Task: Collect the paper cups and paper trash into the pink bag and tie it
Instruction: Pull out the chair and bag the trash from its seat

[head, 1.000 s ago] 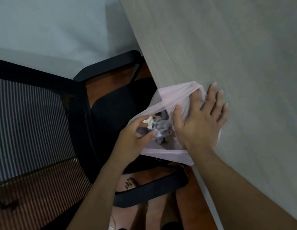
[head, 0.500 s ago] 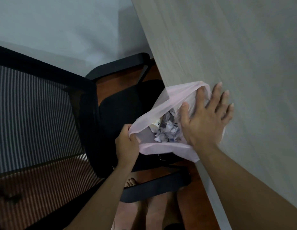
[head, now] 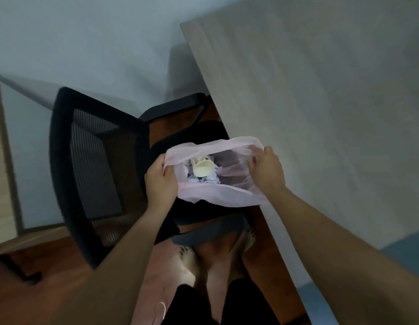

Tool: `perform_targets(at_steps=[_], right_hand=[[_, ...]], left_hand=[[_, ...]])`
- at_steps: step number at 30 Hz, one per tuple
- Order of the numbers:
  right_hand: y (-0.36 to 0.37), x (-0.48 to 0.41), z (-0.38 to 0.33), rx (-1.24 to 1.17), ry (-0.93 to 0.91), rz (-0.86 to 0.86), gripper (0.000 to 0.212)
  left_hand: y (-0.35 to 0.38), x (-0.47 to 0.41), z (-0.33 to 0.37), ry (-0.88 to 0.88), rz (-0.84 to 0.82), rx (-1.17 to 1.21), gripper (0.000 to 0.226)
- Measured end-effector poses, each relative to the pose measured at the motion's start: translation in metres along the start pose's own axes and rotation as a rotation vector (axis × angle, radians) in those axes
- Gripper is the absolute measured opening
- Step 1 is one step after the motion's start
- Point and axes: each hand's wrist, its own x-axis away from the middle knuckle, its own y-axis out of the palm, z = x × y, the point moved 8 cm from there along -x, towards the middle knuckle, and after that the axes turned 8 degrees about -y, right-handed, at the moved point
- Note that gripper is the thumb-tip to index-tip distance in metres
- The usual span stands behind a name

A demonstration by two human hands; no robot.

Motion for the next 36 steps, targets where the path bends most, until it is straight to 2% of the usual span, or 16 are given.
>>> perform_targets(at_steps=[3,9,13,17,21,22,25,28,32,36], right_hand=[[-0.034,0.021,-0.023,-0.114,-0.026,-0.012,0.051],[-0.145,0.045,-0.073,-0.295,-0.021,0.16,0.059],[-0.229,0.057,-0.094,-0.342,-0.037,0.298,0.065],[-0.302,0.069,-0.084,-0.348,-0.021,0.431,0.066],[-0.354,0.07,-0.052,-0.309,0.024,0.527,0.068],[-0.365,0.07,-0.043,-0.308,0.037,0.546,0.068],[-0.392,0.066,-0.015,-0.313,0.079,0.579,0.071],[-0.405,0.058,0.008,-0.286,0.155,0.55,0.077],[-0.375,0.049,0.046,-0.272,0.285,0.37,0.086],[-0.338,0.052,0.073,-0.24,0.382,0.262,0.085]], left_hand=[[-0.027,0.01,0.037,-0.001,0.009,-0.007,0.027],[-0.067,0.027,0.126,0.014,-0.003,0.006,0.041],[-0.072,0.031,0.188,0.038,-0.089,0.036,0.043],[-0.049,0.044,0.25,0.133,-0.208,-0.017,0.037],[-0.005,0.054,0.293,0.232,-0.36,-0.092,0.068],[0.008,0.056,0.302,0.246,-0.386,-0.109,0.065],[0.049,0.054,0.324,0.279,-0.431,-0.198,0.033],[0.094,0.044,0.331,0.298,-0.505,-0.257,0.031],[0.148,0.023,0.308,0.236,-0.618,-0.39,0.03],[0.166,0.015,0.275,0.147,-0.684,-0.347,0.024]])
